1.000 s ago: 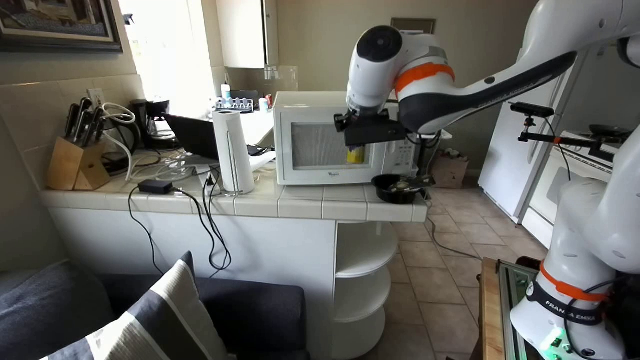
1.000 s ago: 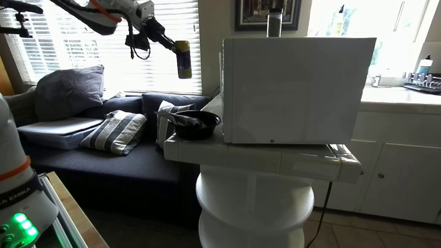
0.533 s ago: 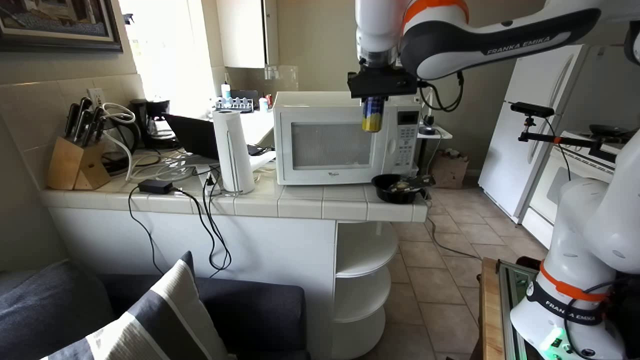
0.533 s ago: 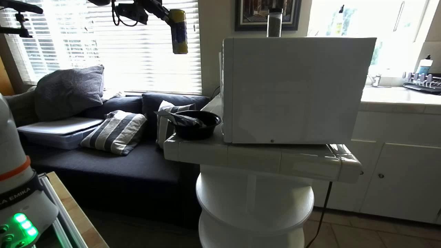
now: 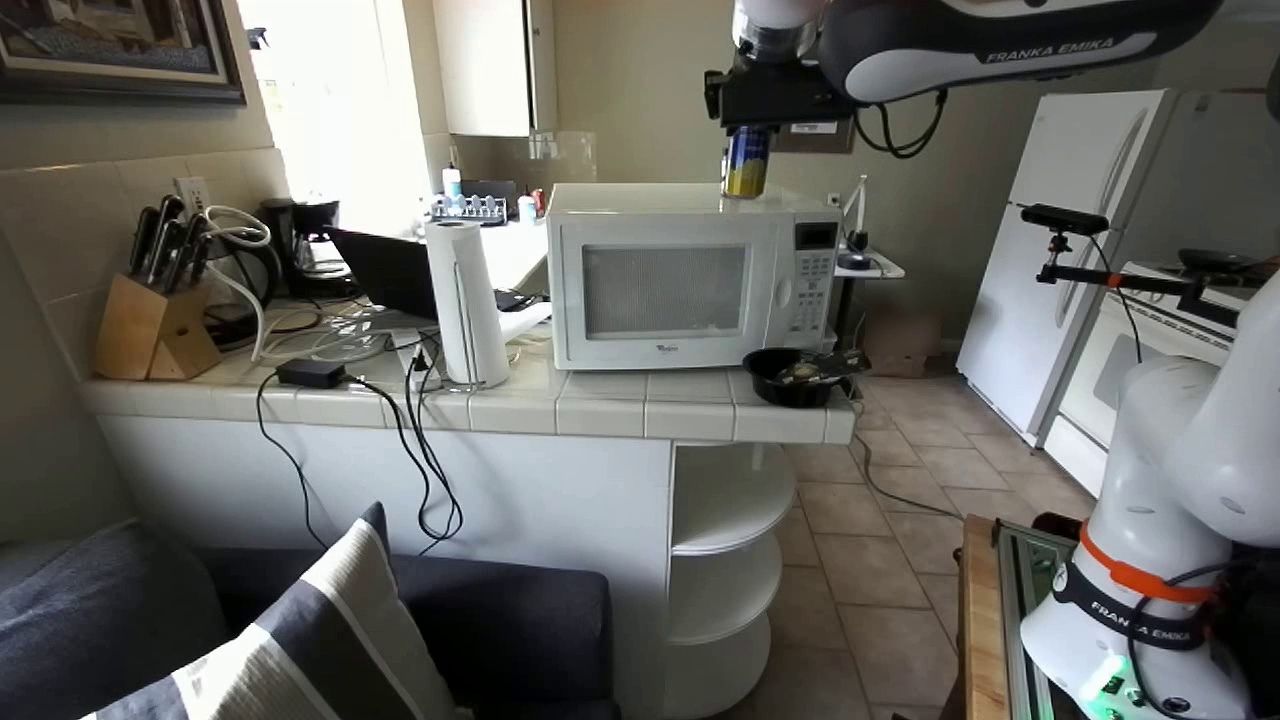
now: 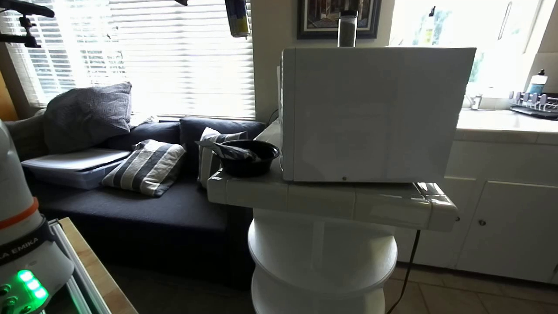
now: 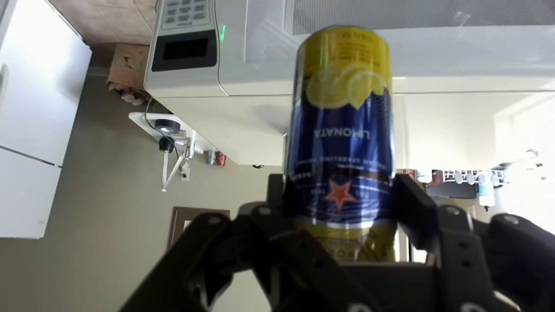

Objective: Put the can on the microwave

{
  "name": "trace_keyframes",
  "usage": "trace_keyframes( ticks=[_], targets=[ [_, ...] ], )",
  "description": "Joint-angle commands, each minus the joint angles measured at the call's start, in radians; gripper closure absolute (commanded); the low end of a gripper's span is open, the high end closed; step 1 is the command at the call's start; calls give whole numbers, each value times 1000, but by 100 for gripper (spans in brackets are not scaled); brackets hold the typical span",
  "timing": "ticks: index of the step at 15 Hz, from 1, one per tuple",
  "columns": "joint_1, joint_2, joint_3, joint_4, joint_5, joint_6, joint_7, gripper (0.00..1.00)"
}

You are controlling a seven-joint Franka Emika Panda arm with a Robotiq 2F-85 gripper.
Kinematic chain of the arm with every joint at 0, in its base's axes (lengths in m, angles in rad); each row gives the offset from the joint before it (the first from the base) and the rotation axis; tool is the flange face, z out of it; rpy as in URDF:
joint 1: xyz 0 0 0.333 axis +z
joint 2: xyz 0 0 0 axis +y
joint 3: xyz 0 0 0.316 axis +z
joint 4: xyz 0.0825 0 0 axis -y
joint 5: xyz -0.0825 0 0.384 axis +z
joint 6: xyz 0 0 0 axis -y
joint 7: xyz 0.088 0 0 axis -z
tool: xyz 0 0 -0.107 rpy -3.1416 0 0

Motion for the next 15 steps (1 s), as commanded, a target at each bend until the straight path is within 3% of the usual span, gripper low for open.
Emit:
trace_keyframes(
  ticks=[1,6,7,15],
  targets=[
    [-6,3,7,5,1,-2,-3,36],
    [-6,4,7,5,1,-2,-6,36],
    [-6,4,7,5,1,-2,-6,61],
    [-23,231,-7,286,-56,79,-90,61]
  ],
)
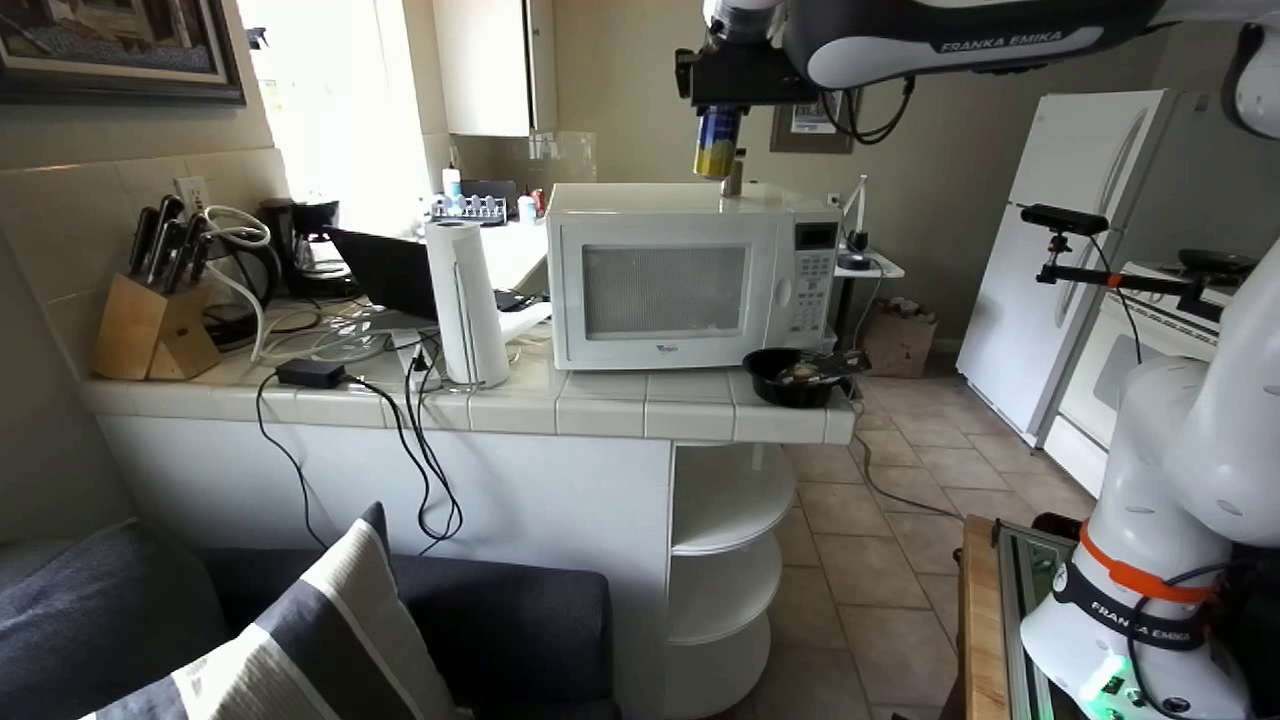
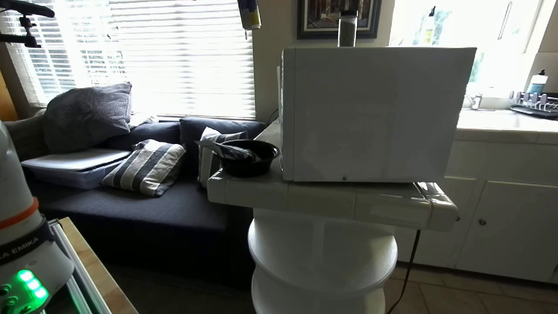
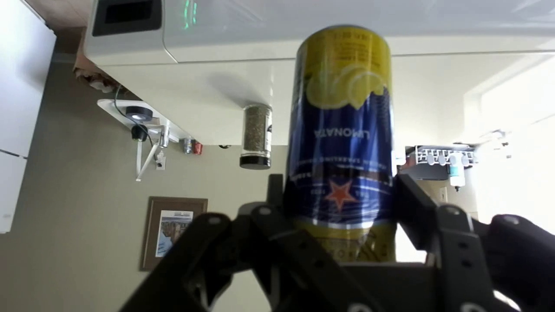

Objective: Put the can on the microwave

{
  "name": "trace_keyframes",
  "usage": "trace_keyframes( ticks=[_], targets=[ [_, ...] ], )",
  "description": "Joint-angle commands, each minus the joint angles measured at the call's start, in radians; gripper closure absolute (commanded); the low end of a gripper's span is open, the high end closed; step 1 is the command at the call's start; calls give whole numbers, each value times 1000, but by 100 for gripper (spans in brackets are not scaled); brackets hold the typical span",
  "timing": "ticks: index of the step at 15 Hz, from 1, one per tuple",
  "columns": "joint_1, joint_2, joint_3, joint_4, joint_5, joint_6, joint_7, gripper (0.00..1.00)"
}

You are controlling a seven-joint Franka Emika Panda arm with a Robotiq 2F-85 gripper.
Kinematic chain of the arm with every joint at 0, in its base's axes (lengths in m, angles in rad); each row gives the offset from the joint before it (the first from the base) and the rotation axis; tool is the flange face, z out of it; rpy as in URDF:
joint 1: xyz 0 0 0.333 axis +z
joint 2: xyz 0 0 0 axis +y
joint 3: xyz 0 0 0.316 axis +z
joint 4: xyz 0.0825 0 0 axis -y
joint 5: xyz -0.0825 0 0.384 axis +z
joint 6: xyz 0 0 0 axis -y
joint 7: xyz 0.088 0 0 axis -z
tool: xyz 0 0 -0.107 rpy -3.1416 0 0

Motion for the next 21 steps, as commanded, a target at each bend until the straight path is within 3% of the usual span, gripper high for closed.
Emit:
trace_keyframes(
  ticks=[1,7,13,21],
  targets=[
    [-11,169,-9,191,-41,28,-69,61],
    [-2,425,-63,489,-32,62,-157,61],
    [-4,637,-134,783,78,42,-230,61],
    [-20,780,-117,946,120,45,-252,61]
  ],
)
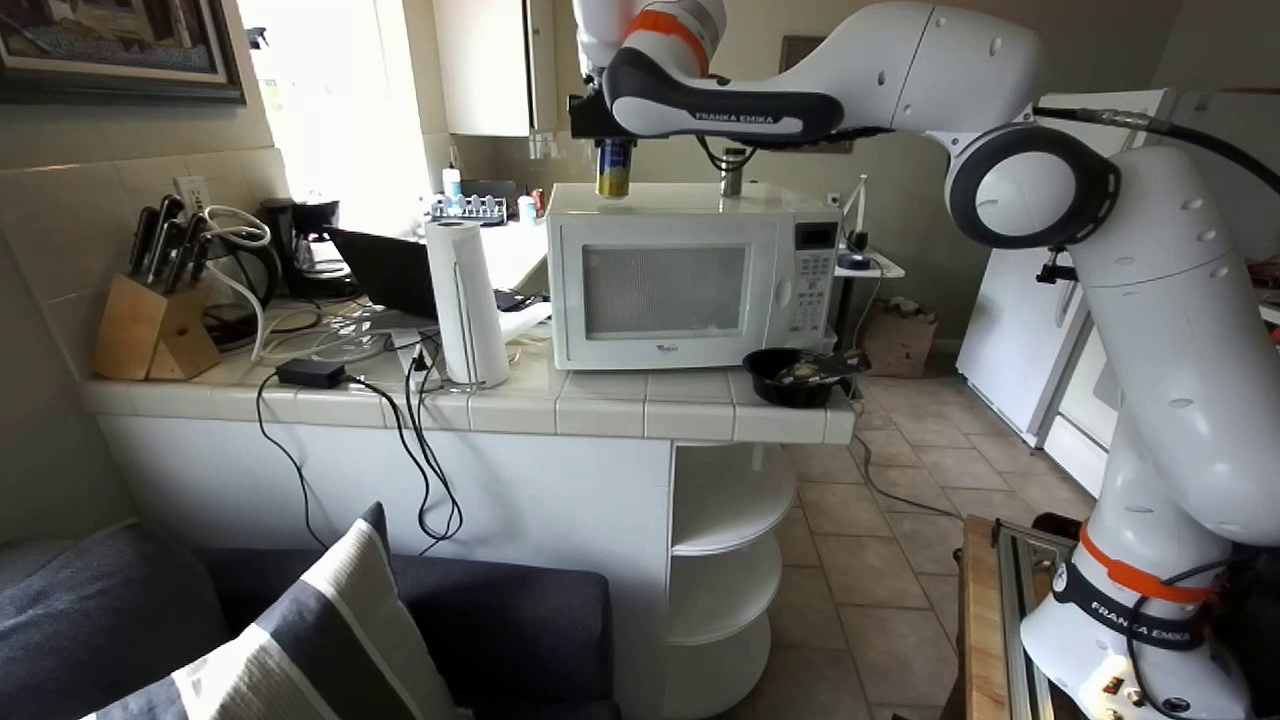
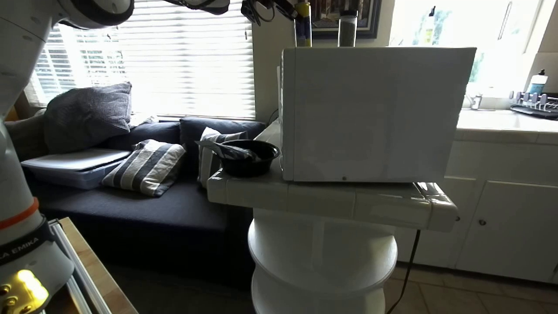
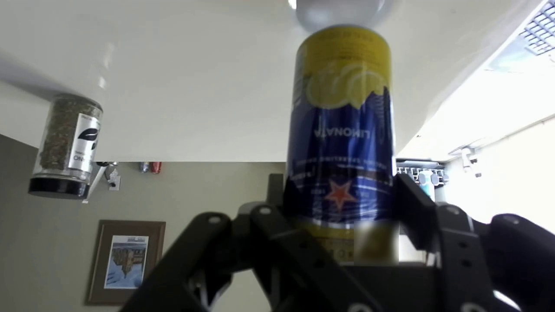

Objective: Put the can on the microwave

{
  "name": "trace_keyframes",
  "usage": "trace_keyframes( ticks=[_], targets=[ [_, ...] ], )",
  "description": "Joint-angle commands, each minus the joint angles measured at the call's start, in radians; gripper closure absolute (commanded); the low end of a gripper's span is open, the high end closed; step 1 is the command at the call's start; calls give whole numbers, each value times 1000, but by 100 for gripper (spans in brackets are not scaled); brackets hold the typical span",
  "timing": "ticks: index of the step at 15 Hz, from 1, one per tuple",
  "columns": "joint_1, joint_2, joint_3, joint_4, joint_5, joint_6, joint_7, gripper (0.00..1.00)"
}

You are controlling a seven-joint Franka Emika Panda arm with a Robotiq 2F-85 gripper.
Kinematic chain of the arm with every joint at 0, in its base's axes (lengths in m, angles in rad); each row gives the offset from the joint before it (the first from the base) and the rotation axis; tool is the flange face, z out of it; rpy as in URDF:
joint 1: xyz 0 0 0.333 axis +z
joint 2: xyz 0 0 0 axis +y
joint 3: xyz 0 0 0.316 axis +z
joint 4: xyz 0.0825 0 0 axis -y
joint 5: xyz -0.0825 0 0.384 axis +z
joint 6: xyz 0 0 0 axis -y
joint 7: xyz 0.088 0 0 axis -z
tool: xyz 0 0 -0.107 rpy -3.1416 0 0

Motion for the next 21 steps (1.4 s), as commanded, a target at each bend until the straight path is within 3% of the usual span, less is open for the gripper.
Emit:
trace_keyframes(
  ticks=[1,4,6,9,12,16,21],
  targets=[
    [-1,74,8,127,24,-21,-33,61],
    [-6,90,14,151,39,-25,-37,61],
    [-8,97,16,163,52,-30,-41,15],
    [-8,98,16,179,61,-38,-56,1],
    [1,88,14,192,60,-87,-91,0],
    [15,60,46,211,104,-253,-188,0],
    [17,11,126,197,169,-260,-287,0]
  ],
)
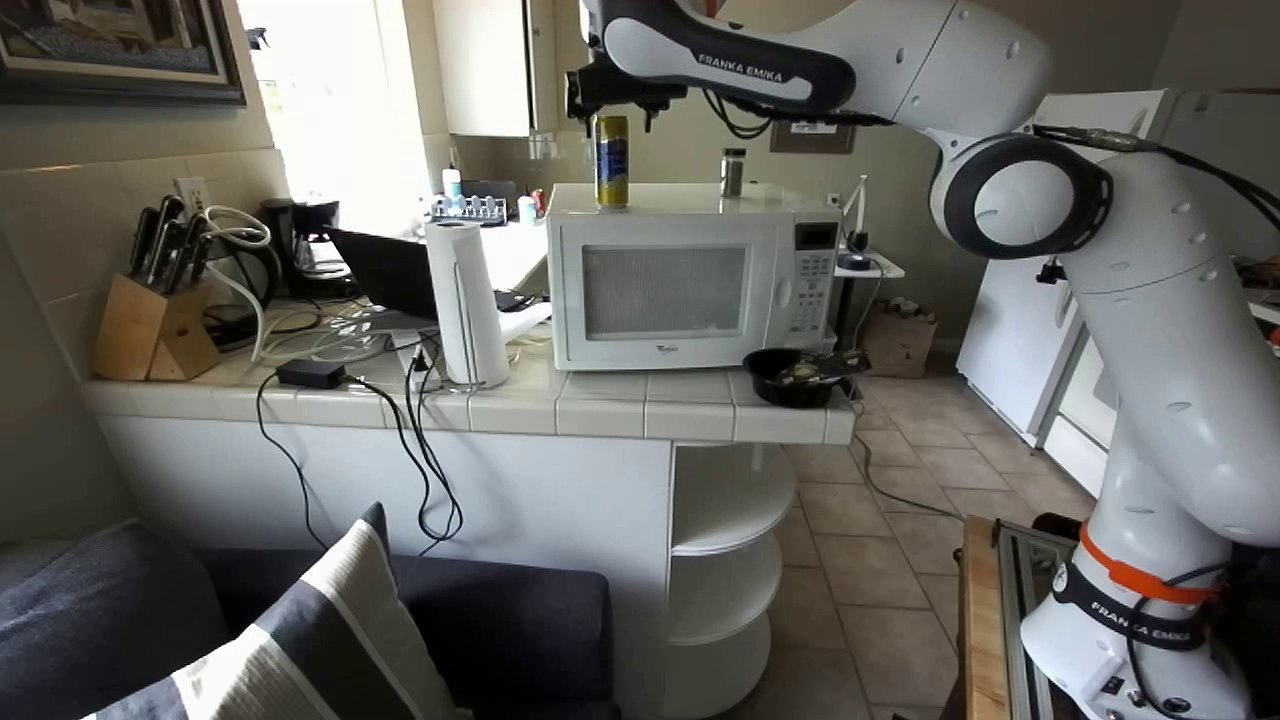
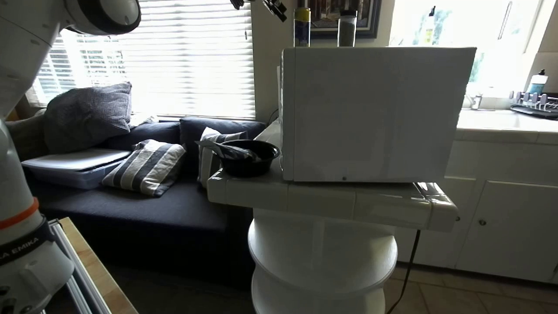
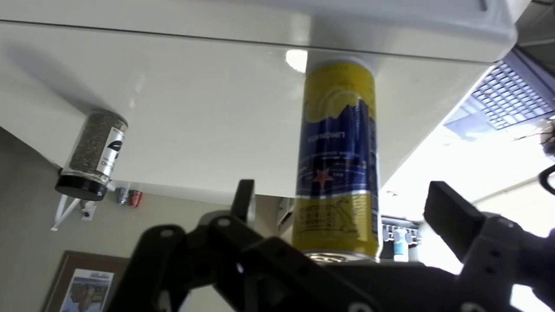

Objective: Put the can on the microwave

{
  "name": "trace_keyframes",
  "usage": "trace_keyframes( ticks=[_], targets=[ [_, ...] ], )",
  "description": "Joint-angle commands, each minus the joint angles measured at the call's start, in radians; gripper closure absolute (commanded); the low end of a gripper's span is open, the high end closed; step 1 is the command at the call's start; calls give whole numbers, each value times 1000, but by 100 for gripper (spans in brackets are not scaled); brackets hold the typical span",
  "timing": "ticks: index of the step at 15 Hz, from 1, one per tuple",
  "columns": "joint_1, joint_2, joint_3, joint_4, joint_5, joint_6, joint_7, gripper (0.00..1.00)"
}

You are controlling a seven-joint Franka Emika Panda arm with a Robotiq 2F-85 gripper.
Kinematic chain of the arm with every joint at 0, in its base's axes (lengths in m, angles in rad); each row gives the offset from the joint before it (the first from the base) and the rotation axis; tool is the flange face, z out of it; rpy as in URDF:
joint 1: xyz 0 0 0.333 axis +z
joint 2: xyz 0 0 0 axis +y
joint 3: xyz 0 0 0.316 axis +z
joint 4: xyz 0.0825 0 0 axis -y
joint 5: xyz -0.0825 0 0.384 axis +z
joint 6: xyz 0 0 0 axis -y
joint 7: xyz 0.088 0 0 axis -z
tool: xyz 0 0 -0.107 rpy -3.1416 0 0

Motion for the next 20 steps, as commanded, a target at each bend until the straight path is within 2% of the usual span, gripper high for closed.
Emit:
trace_keyframes(
  ticks=[1,8,11,15,20],
  targets=[
    [-10,-48,70,-21,101,-49,-96,0],
    [-64,-210,182,-171,285,-177,-258,0],
    [-126,-315,200,-319,328,-73,-372,0],
    [-211,-420,191,-492,379,94,-506,0],
    [-327,-545,180,-722,646,256,-625,0]
  ],
)
